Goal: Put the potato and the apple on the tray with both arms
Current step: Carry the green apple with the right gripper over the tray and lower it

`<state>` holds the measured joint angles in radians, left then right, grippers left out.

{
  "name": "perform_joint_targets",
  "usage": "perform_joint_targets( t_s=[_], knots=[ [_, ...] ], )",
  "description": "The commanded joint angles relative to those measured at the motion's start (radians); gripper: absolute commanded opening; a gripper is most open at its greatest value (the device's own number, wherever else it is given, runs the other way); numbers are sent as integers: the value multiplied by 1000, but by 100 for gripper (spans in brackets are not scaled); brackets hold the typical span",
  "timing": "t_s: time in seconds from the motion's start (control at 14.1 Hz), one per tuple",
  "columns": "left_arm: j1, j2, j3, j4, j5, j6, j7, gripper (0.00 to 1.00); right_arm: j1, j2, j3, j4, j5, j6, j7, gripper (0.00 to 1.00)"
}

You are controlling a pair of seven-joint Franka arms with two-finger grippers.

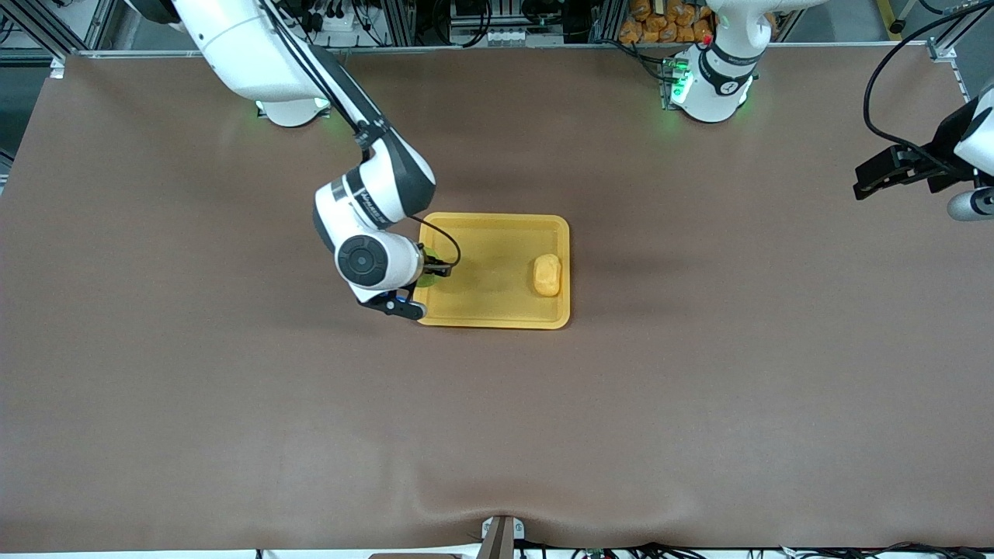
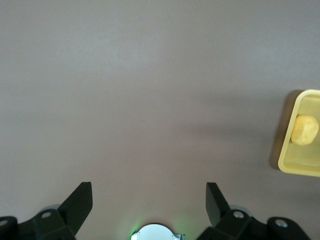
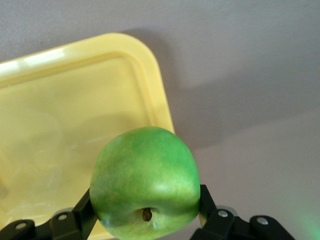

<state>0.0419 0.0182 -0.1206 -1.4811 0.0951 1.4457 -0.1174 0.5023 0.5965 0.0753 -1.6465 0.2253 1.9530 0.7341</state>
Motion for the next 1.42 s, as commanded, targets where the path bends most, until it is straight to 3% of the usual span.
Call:
perform_joint_targets(
  t_s=[0.0, 0.57, 0.64, 0.78, 1.13, 1.35],
  knots=[
    [-60, -76, 53, -88, -15, -4, 16, 100, 19, 15, -11, 10, 28, 12, 19, 0],
    [-77, -121, 50, -117, -64, -2, 24, 100, 74, 72, -11, 8, 28, 87, 105, 2],
    [-83, -127, 53, -119, -66, -2, 25, 100, 73, 77, -12, 7, 26, 92, 110, 15],
    [-88, -130, 53, -127, -66, -1, 25, 100, 61, 88, -15, 13, 29, 93, 201, 100],
    [-86, -124, 49, -123, -64, 4, 25, 100, 56, 75, -17, 60, 17, 57, 234, 100],
    [-85, -119, 49, -119, -64, 7, 25, 100, 27, 74, -20, 149, 16, -99, 232, 100]
  ],
)
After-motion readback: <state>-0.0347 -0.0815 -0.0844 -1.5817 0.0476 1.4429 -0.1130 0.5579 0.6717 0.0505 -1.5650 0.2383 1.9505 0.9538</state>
